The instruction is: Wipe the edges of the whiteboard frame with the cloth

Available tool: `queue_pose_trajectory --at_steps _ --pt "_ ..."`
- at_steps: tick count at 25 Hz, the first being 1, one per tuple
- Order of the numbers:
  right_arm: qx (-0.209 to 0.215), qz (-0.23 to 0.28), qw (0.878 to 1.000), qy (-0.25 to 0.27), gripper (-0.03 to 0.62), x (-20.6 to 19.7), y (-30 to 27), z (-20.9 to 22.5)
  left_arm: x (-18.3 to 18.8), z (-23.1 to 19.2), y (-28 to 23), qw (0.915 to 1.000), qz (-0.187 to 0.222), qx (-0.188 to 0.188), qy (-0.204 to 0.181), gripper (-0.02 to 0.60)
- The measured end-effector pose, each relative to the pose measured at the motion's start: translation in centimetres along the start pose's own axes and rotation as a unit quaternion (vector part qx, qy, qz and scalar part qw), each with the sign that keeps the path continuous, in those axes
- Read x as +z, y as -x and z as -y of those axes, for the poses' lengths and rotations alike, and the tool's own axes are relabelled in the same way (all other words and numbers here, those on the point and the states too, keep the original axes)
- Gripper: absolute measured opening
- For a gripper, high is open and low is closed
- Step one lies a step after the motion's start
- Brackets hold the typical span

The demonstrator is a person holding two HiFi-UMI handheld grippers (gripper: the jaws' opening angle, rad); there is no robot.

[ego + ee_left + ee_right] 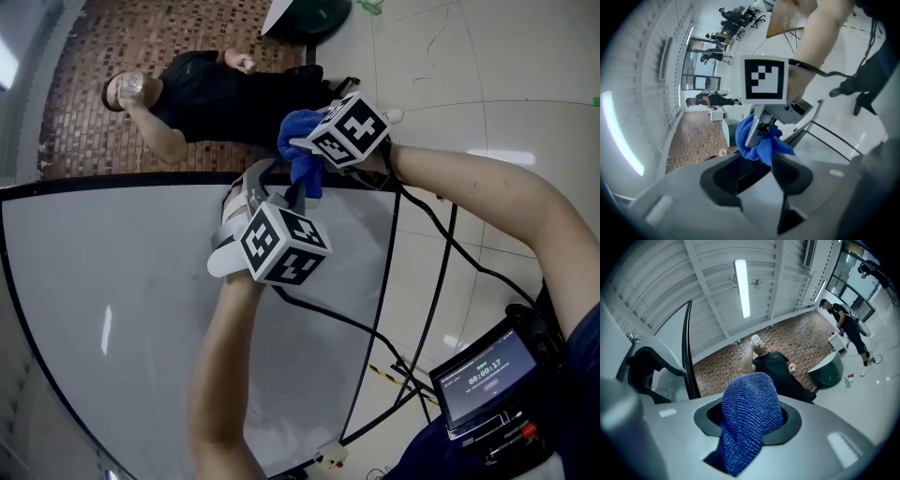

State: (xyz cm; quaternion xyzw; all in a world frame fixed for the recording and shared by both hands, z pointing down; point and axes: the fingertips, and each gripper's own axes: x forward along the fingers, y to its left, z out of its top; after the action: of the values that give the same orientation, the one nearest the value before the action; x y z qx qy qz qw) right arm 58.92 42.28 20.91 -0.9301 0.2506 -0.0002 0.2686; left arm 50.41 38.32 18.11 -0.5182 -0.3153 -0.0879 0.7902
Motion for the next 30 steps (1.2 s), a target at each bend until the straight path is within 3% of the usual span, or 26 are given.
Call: queue_pose_trajectory --at_steps 4,11,19,26,30 --pt "0.022 0.007 0.999 -0.035 0.164 -1.6 0.3 -0.1 0.2 1.3 -0.1 0.9999 0.008 -0.013 0.005 0.201" --pt "0.018 0.013 0.997 -0.079 0.164 -1.8 0.9 0.7 0.5 2.8 -0.8 0.9995 0.001 -0.031 0.004 0.201" --pt "-0.019 0.04 0.983 -0.181 0.161 -3.3 2.1 3.7 0.3 3.6 -0.9 0.9991 -0.007 -0.04 0.008 0.201" --pt "0.013 -0.001 0.986 -0.168 0.158 -6.2 1.4 2.0 0.5 4.7 -1.4 0.9985 -0.007 -0.054 0.007 0.201" --pt "0.0 -0.026 0.991 -0.134 0.158 -7.5 1.7 2.4 1.2 5.2 -1.8 0.9984 -0.001 -0.052 -0.022 0.202"
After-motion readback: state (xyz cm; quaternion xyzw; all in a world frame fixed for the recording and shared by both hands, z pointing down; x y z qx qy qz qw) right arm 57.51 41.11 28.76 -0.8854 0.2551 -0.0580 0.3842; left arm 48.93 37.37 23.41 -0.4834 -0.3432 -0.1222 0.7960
